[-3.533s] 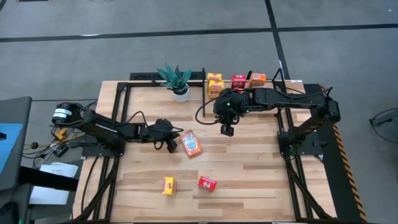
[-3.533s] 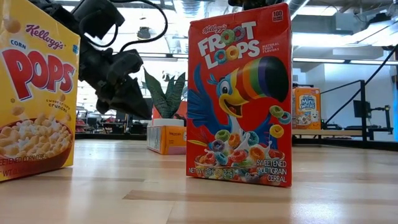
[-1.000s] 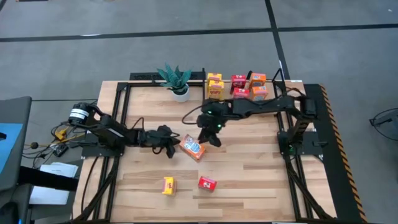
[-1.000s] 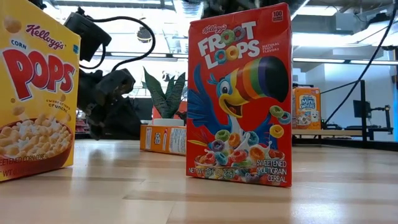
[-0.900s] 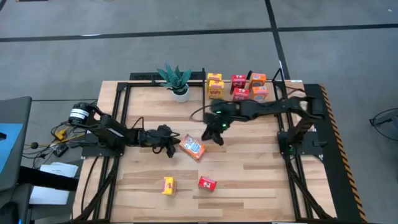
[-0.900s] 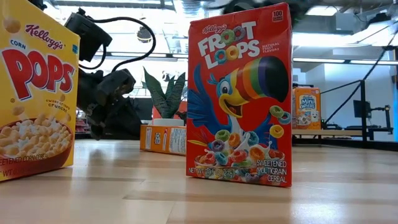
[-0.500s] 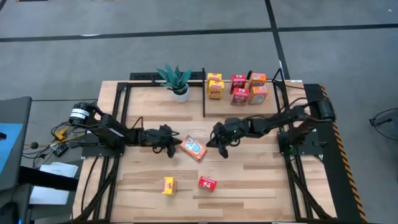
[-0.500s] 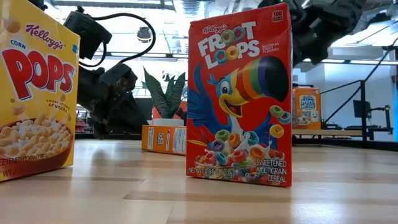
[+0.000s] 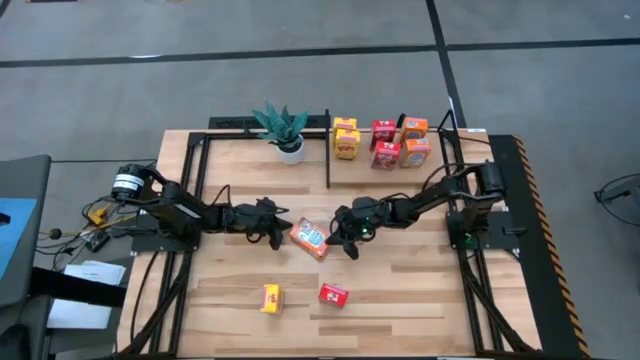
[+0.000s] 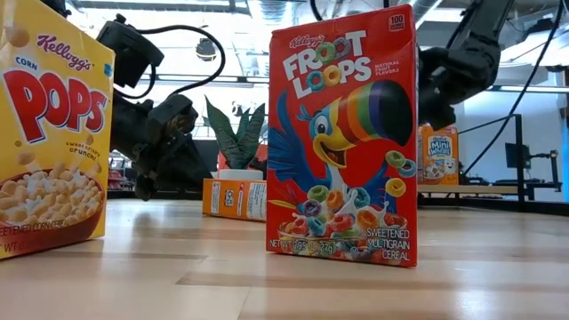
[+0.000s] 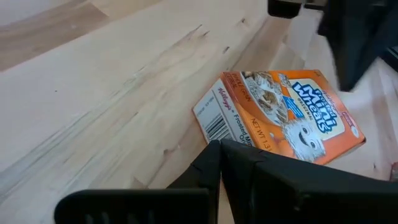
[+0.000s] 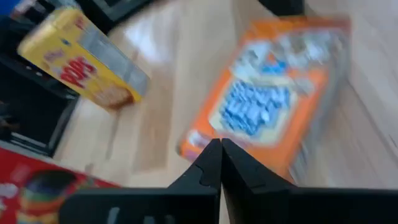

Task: Stack cereal on shelf
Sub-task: Put the orange cereal box on the shelf aligned with orange cereal boxes

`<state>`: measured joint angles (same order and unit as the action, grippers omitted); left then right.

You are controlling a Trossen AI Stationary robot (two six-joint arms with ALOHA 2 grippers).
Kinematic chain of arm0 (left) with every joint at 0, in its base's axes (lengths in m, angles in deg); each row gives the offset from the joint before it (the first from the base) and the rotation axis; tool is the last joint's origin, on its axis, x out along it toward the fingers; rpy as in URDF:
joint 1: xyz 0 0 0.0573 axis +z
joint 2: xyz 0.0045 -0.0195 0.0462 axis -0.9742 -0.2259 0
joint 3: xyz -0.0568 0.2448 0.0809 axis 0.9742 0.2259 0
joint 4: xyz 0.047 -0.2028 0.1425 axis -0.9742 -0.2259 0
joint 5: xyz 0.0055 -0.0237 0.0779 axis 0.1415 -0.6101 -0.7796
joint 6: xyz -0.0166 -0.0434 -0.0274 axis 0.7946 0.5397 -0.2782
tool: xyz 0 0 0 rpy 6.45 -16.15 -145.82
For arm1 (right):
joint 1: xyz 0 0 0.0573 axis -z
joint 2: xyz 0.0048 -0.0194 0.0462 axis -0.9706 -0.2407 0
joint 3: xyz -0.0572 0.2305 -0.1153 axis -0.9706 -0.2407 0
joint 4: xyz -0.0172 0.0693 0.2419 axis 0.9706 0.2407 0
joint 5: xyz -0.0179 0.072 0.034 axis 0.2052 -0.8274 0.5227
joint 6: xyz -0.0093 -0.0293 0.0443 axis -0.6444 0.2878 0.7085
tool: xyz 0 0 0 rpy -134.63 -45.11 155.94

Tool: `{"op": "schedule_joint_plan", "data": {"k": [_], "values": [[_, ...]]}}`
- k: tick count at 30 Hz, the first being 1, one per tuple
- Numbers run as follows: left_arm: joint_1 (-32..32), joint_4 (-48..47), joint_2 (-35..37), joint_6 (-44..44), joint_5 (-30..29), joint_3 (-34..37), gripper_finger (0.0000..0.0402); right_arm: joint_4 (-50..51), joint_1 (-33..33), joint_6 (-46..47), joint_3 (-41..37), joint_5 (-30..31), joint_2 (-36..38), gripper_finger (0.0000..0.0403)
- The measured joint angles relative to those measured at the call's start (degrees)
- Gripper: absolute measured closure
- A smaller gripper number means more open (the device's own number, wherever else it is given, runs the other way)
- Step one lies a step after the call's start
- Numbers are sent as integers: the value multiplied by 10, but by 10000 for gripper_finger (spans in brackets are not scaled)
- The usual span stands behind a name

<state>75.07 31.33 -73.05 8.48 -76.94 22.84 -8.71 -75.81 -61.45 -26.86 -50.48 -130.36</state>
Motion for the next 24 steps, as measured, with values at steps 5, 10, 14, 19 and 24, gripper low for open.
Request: {"op": "schedule_joint_plan", "data": {"k": [5,10,14,19,24], "values": [[0,0,0,-5,0,0,401,15,-3,5,-15,27,3,368],[0,0,0,-6,1,0,401,11,-3,21,-40,40,4,384],[0,0,0,-7,5,0,401,38,-3,17,-53,62,-1,386],[0,5,0,-7,4,0,401,36,-2,34,-52,78,0,367],[0,12,0,-7,-7,0,401,29,-3,40,-51,80,0,363]]}}
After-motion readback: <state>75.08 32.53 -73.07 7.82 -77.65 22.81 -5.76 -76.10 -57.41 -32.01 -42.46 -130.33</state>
